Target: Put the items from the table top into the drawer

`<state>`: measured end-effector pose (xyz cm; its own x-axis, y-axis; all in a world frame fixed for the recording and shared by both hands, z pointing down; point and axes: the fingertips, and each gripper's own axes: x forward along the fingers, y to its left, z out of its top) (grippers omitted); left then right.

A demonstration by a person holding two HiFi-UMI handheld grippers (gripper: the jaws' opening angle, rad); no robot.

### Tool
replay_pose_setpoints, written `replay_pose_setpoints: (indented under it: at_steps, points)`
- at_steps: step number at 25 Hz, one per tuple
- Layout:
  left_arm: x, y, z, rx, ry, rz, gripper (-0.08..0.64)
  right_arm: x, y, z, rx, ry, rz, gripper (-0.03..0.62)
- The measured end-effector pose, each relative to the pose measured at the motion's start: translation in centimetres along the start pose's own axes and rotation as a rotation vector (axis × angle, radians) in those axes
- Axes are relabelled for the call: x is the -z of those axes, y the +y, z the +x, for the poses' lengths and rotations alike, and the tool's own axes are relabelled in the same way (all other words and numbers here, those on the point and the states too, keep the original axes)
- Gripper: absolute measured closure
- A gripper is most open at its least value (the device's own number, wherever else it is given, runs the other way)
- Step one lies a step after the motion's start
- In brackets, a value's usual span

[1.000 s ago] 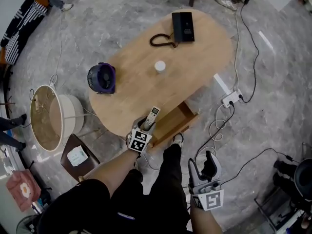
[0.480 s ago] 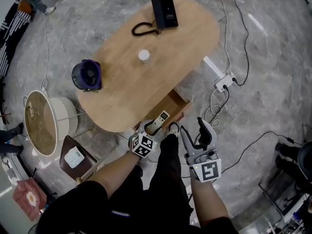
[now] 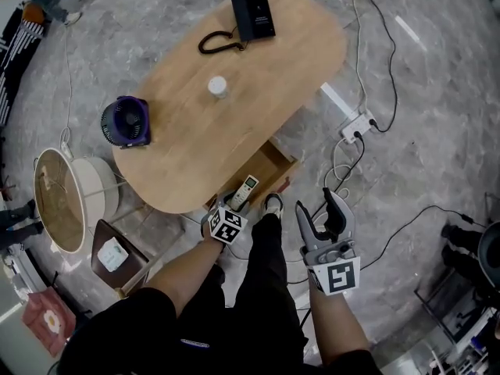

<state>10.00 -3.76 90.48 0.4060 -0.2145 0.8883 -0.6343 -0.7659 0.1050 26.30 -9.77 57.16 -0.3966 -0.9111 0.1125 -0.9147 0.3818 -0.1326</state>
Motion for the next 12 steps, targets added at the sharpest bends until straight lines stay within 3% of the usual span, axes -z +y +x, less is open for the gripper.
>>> replay_pose_setpoints:
  at_steps: [5,12]
  points:
    - [1.6,0.9,1.7,-0.029,0.053,0.027,0.357,1.2,-0.3,1.4,-0.037,-0.001,-0.016,0.370]
    - [2.9,1.4,3.2,-0.035,0.076,0.001,0.357,1.8,-0.3,3.2,-0.102,-0.020,-0.075,0.368]
